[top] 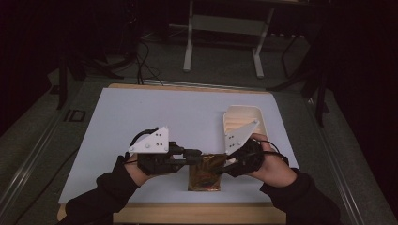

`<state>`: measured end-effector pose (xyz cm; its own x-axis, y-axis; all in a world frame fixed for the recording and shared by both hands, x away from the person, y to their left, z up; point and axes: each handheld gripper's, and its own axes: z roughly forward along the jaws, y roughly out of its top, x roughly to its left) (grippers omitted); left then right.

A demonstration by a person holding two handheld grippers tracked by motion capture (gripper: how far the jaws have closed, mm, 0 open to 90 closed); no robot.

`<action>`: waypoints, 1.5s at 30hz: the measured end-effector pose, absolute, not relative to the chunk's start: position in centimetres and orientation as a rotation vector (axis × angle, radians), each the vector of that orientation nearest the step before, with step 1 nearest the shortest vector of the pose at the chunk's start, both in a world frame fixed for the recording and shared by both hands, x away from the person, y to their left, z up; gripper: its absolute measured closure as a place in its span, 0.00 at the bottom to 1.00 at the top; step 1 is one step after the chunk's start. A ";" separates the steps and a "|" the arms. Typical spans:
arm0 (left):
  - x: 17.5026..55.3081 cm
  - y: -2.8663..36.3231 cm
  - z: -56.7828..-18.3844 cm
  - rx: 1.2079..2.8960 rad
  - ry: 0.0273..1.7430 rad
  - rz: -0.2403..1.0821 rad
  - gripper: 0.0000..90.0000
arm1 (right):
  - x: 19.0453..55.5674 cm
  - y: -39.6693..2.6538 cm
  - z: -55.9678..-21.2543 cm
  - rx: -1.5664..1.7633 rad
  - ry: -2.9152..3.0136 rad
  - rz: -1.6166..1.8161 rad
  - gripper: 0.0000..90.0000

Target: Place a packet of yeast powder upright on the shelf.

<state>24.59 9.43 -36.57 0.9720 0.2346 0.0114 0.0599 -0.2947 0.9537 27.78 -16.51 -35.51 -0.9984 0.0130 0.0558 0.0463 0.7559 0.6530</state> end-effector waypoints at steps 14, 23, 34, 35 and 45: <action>24.9 11.7 -37.4 1.779 0.426 0.137 0.18 | 28.6 -18.2 -33.7 -0.087 -2.981 -1.181 0.83; 24.5 12.6 -40.7 1.790 0.499 0.146 0.02 | 30.0 -19.7 -32.4 -0.115 -3.012 -1.223 0.83; 23.5 13.9 -44.1 1.795 0.469 0.218 0.02 | 32.3 -21.7 -31.6 -0.222 -3.043 -1.245 0.83; 23.5 14.1 -44.4 1.795 0.469 0.226 0.02 | 32.6 -22.0 -31.5 -0.237 -3.046 -1.252 0.83; 23.4 15.7 -46.8 1.758 0.561 0.215 0.04 | 35.5 -25.0 -30.8 -0.388 -3.116 -1.323 0.83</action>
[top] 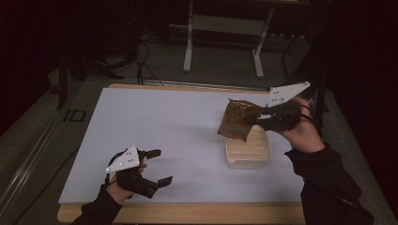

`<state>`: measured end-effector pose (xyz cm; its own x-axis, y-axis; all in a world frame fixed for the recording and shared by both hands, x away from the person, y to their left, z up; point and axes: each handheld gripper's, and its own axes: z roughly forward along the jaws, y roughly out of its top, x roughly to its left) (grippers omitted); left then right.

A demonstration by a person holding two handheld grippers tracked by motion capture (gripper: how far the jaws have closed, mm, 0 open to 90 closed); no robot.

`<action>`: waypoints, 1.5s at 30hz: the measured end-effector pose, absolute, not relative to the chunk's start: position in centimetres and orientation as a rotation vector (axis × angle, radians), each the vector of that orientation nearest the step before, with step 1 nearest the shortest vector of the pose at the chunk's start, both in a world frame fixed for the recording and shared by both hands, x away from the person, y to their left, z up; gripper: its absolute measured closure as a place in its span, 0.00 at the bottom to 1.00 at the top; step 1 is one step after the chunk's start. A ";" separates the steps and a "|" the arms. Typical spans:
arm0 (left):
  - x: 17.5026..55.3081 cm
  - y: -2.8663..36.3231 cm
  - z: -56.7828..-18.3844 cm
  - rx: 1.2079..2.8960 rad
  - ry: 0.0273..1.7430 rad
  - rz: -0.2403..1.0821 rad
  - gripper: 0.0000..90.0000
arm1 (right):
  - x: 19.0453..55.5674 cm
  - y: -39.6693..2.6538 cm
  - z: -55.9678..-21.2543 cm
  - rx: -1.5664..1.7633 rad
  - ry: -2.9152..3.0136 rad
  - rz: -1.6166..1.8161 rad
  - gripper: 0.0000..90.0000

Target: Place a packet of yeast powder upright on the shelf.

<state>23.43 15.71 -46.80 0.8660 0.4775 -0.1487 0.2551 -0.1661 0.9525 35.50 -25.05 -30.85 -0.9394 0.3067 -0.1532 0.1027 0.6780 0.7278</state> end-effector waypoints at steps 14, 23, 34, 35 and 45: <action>23.8 16.2 -47.9 1.736 0.608 0.208 0.04 | 39.9 -26.9 -32.1 0.284 2.567 0.965 0.83; 23.8 16.4 -48.1 1.720 0.629 0.201 0.04 | 42.1 -27.1 -33.5 0.283 2.560 0.875 0.83; 24.0 16.9 -48.4 1.715 0.650 0.190 0.04 | 44.6 -25.7 -35.3 0.279 2.610 0.824 0.83; 24.0 17.0 -48.4 1.712 0.653 0.188 0.04 | 44.7 -25.5 -35.5 0.286 2.613 0.818 0.83; 24.0 17.3 -48.5 1.709 0.662 0.188 0.04 | 46.1 -24.6 -37.1 0.303 2.628 0.814 0.83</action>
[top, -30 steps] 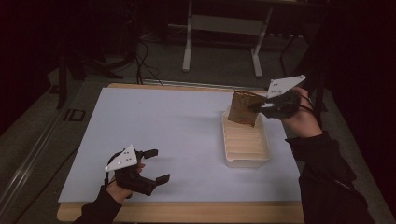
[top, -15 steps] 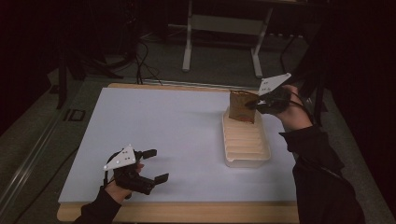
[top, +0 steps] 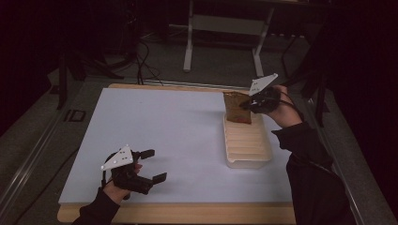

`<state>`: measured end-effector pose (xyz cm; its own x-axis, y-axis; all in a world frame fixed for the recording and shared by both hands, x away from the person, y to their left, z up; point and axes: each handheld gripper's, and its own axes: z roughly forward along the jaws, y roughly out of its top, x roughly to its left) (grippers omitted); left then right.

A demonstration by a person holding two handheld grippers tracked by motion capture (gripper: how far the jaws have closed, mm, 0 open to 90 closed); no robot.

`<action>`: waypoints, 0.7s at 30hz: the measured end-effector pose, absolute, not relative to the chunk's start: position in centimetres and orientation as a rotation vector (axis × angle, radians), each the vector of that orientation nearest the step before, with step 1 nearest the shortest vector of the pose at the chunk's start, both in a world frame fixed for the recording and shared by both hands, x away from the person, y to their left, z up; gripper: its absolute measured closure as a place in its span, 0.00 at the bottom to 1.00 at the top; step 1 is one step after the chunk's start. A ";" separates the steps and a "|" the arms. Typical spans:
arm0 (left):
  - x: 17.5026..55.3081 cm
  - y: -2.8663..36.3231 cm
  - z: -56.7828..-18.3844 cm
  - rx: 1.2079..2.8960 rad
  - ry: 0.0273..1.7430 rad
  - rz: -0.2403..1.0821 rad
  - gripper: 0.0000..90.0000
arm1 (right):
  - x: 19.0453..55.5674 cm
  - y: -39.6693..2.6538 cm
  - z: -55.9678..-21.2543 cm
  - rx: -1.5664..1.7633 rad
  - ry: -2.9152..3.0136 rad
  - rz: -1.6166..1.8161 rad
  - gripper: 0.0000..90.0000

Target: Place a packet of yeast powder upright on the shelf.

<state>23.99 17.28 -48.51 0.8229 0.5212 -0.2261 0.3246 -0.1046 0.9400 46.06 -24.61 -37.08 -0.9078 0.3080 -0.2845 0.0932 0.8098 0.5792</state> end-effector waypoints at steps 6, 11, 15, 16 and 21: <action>24.0 17.2 -48.6 1.716 0.660 0.191 0.04 | 46.4 -24.7 -37.8 0.310 2.619 0.840 0.83; 24.0 17.3 -48.7 1.715 0.665 0.191 0.04 | 46.5 -25.0 -38.8 0.340 2.624 0.882 0.83; 24.0 17.3 -48.7 1.713 0.667 0.190 0.04 | 46.7 -25.5 -39.7 0.381 2.624 0.934 0.83; 24.0 17.2 -48.7 1.715 0.666 0.189 0.04 | 46.8 -26.1 -40.4 0.423 2.620 0.982 0.83; 24.0 17.2 -48.8 1.718 0.665 0.189 0.04 | 46.9 -26.7 -41.4 0.467 2.620 1.020 0.83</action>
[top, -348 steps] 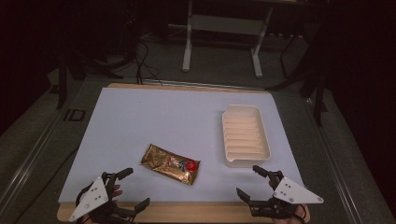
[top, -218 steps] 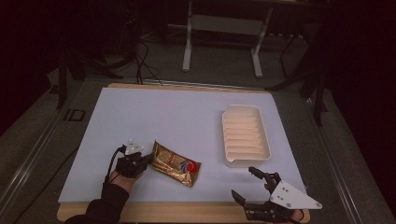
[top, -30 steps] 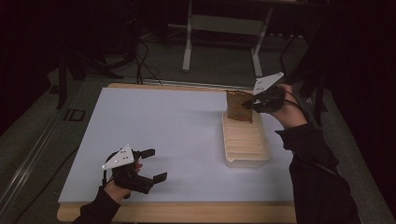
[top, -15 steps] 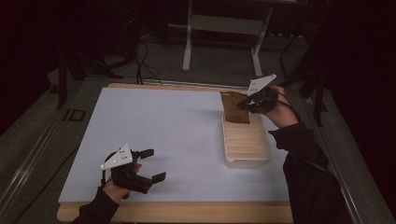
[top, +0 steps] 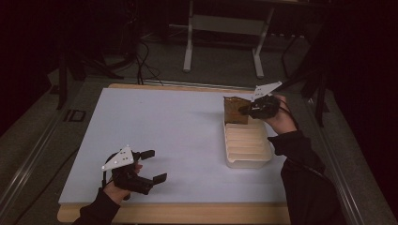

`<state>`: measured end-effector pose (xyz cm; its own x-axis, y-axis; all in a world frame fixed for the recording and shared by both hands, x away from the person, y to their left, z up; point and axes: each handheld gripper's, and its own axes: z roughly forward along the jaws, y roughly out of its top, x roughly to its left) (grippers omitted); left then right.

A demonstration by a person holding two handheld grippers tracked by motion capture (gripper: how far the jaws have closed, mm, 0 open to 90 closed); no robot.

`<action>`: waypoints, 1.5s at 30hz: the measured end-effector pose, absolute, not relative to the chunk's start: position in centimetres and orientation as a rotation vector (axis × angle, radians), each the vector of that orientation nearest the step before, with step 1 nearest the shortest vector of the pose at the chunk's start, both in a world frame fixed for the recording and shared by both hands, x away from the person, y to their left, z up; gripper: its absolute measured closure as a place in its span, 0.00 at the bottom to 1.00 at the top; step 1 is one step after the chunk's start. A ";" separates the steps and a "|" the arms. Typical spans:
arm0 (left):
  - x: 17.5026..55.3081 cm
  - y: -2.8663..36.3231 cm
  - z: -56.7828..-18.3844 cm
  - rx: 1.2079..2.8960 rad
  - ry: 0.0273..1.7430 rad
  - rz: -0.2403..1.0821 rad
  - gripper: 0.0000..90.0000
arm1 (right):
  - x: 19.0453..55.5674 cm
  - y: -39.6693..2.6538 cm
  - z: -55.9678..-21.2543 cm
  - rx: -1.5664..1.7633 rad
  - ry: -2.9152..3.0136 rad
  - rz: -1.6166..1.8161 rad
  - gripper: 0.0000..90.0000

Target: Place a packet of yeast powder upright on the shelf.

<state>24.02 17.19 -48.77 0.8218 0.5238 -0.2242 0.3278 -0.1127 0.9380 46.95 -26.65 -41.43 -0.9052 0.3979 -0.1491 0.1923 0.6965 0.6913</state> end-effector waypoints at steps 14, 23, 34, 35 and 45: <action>24.0 16.8 -48.8 1.734 0.658 0.194 0.04 | 46.6 -26.8 -42.1 0.693 2.614 0.940 0.62; 24.0 16.8 -48.6 1.732 0.652 0.206 0.04 | 44.8 -27.0 -39.3 0.785 2.487 0.983 0.37; 23.9 16.8 -48.4 1.740 0.644 0.219 0.04 | 42.2 -26.7 -37.3 0.746 2.412 1.103 0.28; 23.9 16.8 -48.4 1.743 0.642 0.217 0.04 | 42.0 -26.7 -37.2 0.745 2.414 1.113 0.27; 23.8 16.9 -48.4 1.754 0.644 0.227 0.04 | 39.1 -26.4 -36.9 0.775 2.373 1.191 0.15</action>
